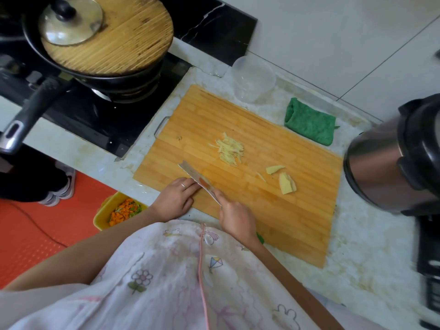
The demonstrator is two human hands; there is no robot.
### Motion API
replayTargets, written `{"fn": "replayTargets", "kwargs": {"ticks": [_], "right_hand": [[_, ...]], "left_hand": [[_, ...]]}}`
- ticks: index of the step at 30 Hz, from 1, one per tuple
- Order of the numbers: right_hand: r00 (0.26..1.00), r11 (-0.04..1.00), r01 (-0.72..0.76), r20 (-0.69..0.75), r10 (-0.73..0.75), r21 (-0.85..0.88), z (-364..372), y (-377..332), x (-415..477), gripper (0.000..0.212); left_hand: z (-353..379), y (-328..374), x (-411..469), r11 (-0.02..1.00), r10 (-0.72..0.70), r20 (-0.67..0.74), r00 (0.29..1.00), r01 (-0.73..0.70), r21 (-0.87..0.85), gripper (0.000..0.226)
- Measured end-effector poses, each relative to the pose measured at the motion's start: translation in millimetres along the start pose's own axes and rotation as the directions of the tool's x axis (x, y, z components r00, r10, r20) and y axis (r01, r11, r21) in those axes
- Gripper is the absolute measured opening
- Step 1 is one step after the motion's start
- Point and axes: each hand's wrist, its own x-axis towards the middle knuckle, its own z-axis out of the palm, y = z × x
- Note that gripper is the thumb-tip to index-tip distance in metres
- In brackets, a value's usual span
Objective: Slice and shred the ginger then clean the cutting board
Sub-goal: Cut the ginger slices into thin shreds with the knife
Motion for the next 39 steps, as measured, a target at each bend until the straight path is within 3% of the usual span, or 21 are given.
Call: {"fn": "replayTargets", "kwargs": {"ticks": [8, 16, 39], "right_hand": [[0.999, 1.0, -0.003, 0.045, 0.003, 0.008, 0, 3, -7, 0.059], [0.999, 0.998, -0.021, -0.025, 0.022, 0.064, -1, -3, 1, 0.055], [0.999, 0.998, -0.027, -0.02, 0.028, 0.056, -1, -2, 0, 0.061]], "left_hand": [[4, -1, -1, 1.0, 0.001, -0.037, 0.999, -0.001, 0.015, 0.043], [2, 0, -1, 1.0, -0.001, -0.022, 1.0, 0.001, -0.017, 0.047], [3, -2, -1, 1.0, -0.014, -0.008, 1.0, 0.014, -0.006, 0.046]]}}
